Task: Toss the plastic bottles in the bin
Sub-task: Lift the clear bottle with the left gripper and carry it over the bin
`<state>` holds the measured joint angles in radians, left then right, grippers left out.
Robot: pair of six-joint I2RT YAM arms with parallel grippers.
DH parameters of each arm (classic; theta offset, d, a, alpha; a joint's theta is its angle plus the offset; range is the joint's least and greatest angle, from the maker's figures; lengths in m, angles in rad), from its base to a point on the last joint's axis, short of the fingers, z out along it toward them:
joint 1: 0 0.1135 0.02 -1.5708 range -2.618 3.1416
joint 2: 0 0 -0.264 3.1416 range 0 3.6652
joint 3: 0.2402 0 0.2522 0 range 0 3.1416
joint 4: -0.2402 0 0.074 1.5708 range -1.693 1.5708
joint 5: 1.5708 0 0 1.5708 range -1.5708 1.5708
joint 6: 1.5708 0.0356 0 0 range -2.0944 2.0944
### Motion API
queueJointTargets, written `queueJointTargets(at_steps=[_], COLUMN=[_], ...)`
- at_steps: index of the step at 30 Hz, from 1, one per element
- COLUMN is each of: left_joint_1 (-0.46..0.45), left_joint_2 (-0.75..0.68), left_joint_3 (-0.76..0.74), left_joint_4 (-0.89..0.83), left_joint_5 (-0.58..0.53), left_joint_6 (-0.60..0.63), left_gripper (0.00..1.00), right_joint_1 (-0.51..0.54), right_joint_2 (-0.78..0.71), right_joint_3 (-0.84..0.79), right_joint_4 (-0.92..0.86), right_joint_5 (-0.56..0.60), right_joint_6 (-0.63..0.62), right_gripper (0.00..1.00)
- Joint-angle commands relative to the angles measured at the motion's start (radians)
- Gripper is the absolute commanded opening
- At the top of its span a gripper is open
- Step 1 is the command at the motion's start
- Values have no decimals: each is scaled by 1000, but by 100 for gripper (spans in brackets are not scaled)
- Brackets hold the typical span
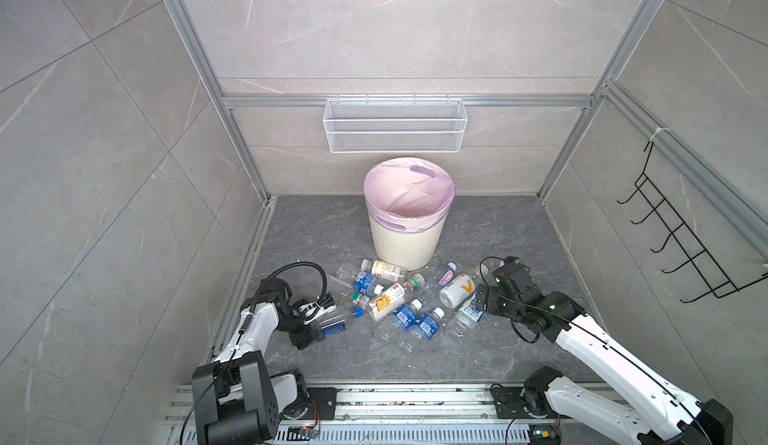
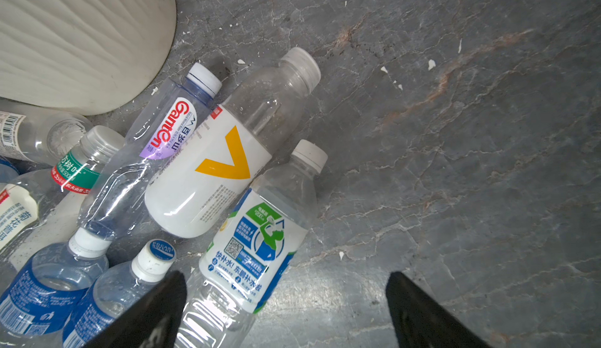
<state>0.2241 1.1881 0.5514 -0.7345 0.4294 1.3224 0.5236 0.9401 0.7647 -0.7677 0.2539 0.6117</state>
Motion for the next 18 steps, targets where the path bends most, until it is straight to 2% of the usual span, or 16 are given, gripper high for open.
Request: queueJointTargets(at_steps=[1, 7, 12, 15, 18], left_joint_1=[1, 1, 1, 1, 6], left_joint_2=[-5, -13, -96, -154, -210], left_joint_3=[-3, 41, 56, 62, 80], left_joint_4=[-22, -101, -177, -216, -227], left_joint_5=[23, 69, 122, 147, 191], left_joint_6=[41, 13, -15, -41, -130], left_gripper=[75, 59, 48, 47, 47], right_joint_1=[6, 8, 7, 8, 8], right_joint_2=[-18, -30, -39, -40, -36], right_joint_3=[-10, -25, -35, -40, -44], right_joint_4=[-28, -28, -28, -22, -8], right_joint_5=[13, 16, 19, 18, 12], right_joint_6=[26, 31, 30, 28, 28], right_gripper=[98, 98, 98, 98, 98])
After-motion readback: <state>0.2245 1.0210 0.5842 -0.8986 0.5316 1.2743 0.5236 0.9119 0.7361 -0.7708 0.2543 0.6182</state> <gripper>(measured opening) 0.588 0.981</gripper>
